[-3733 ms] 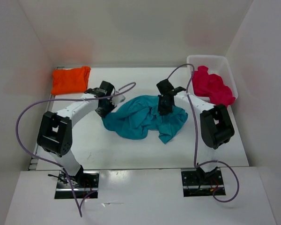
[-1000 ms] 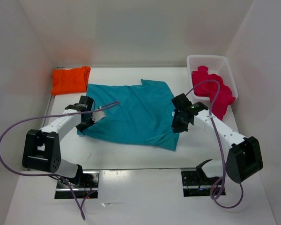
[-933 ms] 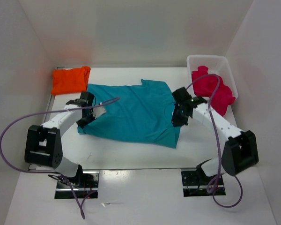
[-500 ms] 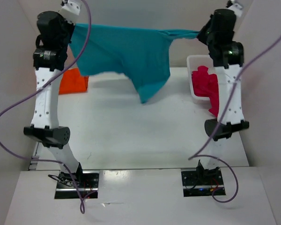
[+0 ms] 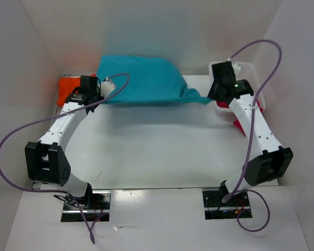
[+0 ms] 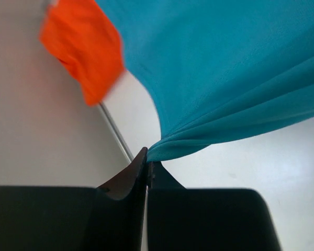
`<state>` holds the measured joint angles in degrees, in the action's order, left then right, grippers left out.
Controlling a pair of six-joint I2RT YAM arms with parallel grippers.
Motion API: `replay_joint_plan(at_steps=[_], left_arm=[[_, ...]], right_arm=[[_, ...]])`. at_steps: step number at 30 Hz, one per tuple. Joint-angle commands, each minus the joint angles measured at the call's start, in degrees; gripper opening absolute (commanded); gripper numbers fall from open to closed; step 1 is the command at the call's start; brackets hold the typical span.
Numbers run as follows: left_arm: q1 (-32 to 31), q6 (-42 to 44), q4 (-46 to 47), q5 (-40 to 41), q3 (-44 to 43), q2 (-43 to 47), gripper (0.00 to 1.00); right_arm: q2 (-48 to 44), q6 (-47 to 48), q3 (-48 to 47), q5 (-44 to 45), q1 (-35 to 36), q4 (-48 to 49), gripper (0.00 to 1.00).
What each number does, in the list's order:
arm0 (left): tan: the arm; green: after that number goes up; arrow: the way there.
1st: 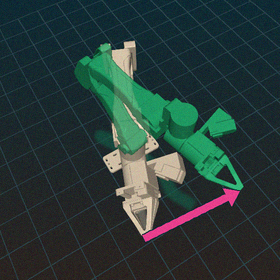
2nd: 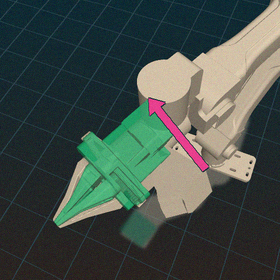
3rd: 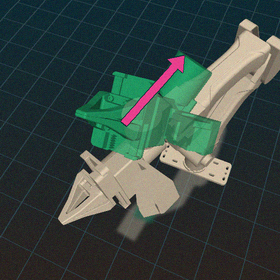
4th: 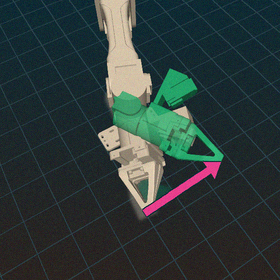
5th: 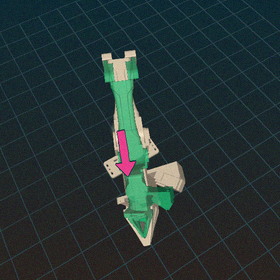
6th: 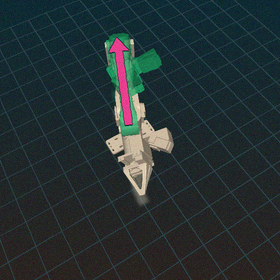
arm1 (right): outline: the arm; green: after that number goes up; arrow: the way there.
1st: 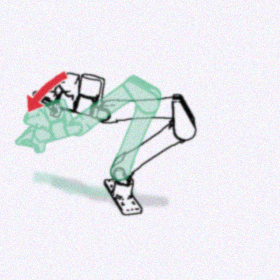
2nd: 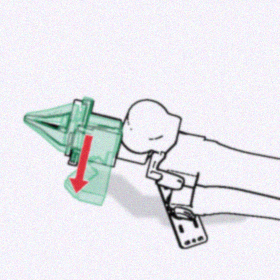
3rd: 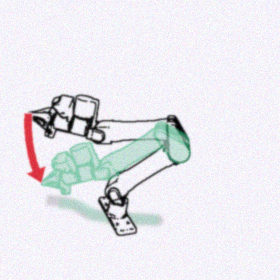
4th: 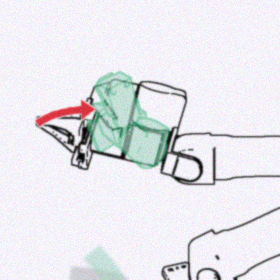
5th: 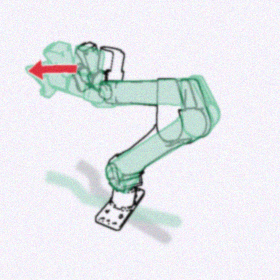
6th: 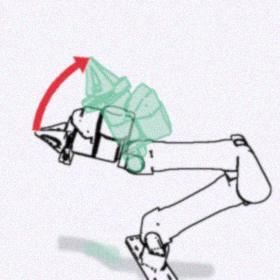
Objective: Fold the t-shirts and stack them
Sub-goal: Flatten out the tshirt, then fold the flattened tshirt in 1/3 of the way
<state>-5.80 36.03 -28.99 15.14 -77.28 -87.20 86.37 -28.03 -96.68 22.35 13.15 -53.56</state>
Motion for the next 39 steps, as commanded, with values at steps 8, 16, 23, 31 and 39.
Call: replay_joint_plan(at_steps=[8,16,23,31,39], left_arm=[[0.2,3.5,-4.7,4.9,22.9,7.2,0.0],[0.2,-0.6,-9.9,2.7,28.7,7.3,0.0],[0.2,-2.9,-9.7,5.2,29.4,7.8,0.0],[0.7,-2.9,-6.1,9.1,26.3,3.6,0.0],[1.2,-6.8,-4.4,9.7,24.5,2.6,0.0]], right_arm=[[-18.3,-15.5,36.2,-12.5,9.8,2.2,0.0],[-15.5,-18.1,41.9,-15.8,14.5,4.3,0.0],[-8.3,-14.1,38.5,-13.7,14.5,5.4,0.0],[2.0,-5.2,28.7,-7.3,14.0,8.7,0.0],[7.4,1.4,22.7,-6.7,10.1,14.7,0.0]])
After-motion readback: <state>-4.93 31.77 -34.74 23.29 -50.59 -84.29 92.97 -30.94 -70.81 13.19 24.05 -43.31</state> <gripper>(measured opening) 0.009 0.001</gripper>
